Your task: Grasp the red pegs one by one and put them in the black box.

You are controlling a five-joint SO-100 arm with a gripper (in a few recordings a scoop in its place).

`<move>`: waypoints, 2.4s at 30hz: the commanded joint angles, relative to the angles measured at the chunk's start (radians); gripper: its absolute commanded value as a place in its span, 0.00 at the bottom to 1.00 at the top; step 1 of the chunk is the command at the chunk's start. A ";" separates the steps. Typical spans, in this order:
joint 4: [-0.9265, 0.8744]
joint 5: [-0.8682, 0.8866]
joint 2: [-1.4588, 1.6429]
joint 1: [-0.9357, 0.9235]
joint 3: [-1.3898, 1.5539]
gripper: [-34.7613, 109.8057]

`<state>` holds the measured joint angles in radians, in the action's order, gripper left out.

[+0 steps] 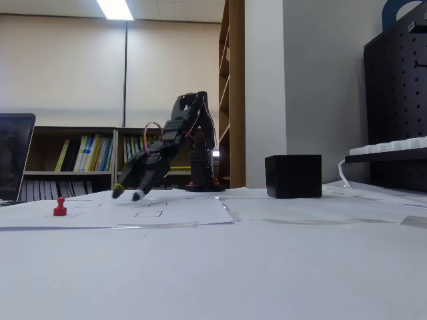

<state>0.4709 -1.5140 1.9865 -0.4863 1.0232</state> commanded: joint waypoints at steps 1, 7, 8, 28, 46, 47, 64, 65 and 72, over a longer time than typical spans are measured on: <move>0.066 -0.009 0.094 -0.023 0.153 0.36; 0.074 -0.038 0.201 -0.009 0.295 0.36; 0.078 -0.040 0.227 -0.008 0.322 0.36; 0.110 -0.044 0.451 -0.023 0.603 0.35; 0.112 -0.041 0.528 -0.032 0.701 0.34; 0.112 -0.041 0.528 -0.032 0.701 0.34; 0.092 -0.031 0.535 -0.035 0.723 0.24; 0.078 -0.031 0.531 -0.035 0.726 0.24; -0.653 0.008 0.219 -0.014 0.764 0.24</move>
<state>0.3359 -1.5355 2.4268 -0.4878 1.7165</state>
